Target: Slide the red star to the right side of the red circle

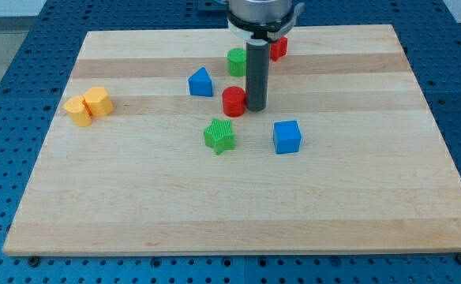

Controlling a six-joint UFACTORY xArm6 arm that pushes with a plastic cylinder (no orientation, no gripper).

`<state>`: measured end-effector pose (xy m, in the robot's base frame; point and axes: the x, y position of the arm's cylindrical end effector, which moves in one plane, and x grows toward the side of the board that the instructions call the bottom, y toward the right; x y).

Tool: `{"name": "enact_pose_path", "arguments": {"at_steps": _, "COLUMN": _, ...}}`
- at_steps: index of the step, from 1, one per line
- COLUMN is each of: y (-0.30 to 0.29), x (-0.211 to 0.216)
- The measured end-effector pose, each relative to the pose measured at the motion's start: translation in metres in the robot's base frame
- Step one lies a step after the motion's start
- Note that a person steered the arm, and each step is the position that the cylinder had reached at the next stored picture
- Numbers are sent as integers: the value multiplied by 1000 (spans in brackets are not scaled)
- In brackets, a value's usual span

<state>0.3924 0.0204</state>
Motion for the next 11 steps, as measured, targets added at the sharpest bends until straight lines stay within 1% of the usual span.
{"name": "enact_pose_path", "arguments": {"at_steps": 1, "y": 12, "x": 0}}
{"name": "enact_pose_path", "arguments": {"at_steps": 2, "y": 71, "x": -21}}
{"name": "enact_pose_path", "arguments": {"at_steps": 3, "y": 130, "x": -82}}
{"name": "enact_pose_path", "arguments": {"at_steps": 4, "y": 130, "x": -149}}
{"name": "enact_pose_path", "arguments": {"at_steps": 5, "y": 99, "x": -199}}
{"name": "enact_pose_path", "arguments": {"at_steps": 6, "y": 66, "x": -197}}
{"name": "enact_pose_path", "arguments": {"at_steps": 7, "y": 48, "x": -171}}
{"name": "enact_pose_path", "arguments": {"at_steps": 9, "y": 42, "x": -118}}
{"name": "enact_pose_path", "arguments": {"at_steps": 11, "y": 41, "x": -79}}
